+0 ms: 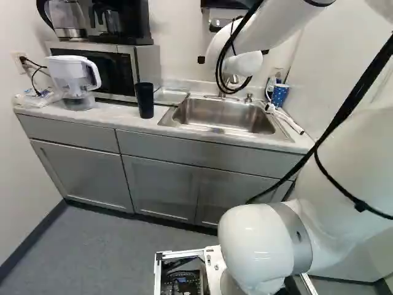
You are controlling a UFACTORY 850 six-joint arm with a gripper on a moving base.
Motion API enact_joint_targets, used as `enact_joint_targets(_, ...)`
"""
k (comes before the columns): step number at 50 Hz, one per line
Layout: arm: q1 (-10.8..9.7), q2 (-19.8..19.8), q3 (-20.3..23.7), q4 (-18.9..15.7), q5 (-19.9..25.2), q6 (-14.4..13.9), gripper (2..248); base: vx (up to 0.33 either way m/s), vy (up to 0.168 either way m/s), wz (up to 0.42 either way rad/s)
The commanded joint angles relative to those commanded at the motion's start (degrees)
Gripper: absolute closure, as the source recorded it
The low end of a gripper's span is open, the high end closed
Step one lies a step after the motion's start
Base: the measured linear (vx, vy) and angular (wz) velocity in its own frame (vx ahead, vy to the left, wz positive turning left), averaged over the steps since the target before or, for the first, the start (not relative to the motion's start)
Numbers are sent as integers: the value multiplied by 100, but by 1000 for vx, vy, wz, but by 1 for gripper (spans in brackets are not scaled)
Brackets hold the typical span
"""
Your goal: Rinse the cup and place it in the tray
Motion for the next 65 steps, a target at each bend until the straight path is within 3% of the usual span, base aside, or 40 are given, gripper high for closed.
enact_joint_targets(65, -246, -1349, -1329, 95, -572, 0, 3, 0, 0, 0)
